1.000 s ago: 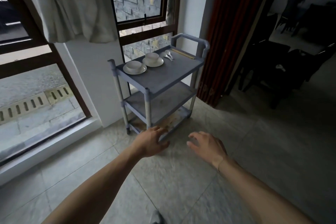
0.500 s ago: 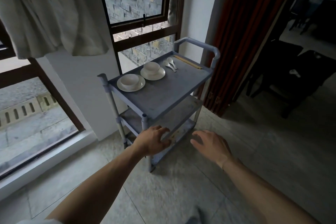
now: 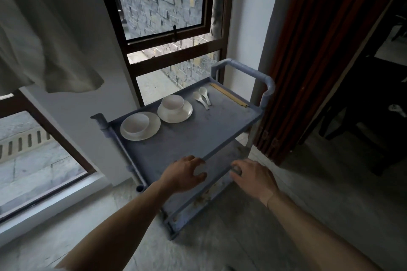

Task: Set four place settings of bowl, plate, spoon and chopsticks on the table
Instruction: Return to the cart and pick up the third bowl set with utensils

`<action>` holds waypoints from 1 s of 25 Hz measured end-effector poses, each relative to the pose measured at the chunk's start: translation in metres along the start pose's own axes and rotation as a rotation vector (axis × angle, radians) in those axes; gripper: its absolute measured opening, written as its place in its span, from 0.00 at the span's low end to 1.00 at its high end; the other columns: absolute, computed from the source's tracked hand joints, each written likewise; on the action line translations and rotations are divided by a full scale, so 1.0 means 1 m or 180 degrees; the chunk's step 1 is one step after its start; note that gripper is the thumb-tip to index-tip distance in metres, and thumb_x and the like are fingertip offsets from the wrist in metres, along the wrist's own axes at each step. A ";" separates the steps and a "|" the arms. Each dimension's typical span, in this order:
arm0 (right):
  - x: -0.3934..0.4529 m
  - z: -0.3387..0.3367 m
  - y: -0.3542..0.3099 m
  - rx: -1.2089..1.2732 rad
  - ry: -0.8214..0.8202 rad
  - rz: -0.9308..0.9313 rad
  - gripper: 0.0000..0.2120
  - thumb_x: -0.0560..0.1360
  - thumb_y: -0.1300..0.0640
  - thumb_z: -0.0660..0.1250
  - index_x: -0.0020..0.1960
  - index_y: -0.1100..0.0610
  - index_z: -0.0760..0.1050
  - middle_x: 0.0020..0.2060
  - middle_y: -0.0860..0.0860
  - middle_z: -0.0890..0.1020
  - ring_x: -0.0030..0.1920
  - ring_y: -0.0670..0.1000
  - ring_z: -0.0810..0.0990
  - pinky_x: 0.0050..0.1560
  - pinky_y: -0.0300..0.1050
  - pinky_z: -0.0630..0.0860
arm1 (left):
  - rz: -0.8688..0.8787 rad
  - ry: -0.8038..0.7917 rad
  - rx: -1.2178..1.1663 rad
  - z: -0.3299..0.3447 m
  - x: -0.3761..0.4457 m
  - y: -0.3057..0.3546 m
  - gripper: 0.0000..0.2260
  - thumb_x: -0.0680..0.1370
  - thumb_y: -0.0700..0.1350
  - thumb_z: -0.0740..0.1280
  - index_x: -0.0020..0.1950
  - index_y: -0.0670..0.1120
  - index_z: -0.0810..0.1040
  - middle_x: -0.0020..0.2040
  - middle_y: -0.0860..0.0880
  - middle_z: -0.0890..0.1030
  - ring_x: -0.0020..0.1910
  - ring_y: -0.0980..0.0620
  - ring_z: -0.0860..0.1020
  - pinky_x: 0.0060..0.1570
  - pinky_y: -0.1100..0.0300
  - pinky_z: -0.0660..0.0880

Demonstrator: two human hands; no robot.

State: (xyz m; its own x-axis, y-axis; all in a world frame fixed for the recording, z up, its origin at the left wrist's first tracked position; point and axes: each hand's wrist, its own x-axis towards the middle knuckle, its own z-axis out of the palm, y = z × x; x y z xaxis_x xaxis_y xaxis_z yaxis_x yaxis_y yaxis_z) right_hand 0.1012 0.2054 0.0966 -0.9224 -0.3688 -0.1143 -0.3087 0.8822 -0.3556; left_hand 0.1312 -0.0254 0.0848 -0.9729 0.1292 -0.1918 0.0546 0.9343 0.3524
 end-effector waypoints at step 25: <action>0.339 -0.007 0.024 -0.0120 -0.0815 -0.0806 0.22 0.78 0.41 0.60 0.69 0.49 0.71 0.63 0.49 0.78 0.62 0.50 0.77 0.59 0.46 0.75 | -0.1439 0.0291 -0.0875 -0.020 0.228 -0.093 0.23 0.76 0.59 0.64 0.69 0.52 0.72 0.65 0.52 0.76 0.64 0.53 0.74 0.64 0.57 0.71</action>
State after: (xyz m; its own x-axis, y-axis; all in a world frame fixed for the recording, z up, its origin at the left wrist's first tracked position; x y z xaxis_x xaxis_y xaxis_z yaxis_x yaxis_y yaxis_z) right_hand -0.2202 0.1037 0.0560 -0.7291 -0.6342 -0.2573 -0.5327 0.7619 -0.3684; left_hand -0.1000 -0.0898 0.0262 -0.9020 -0.3068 -0.3038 -0.4233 0.7669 0.4824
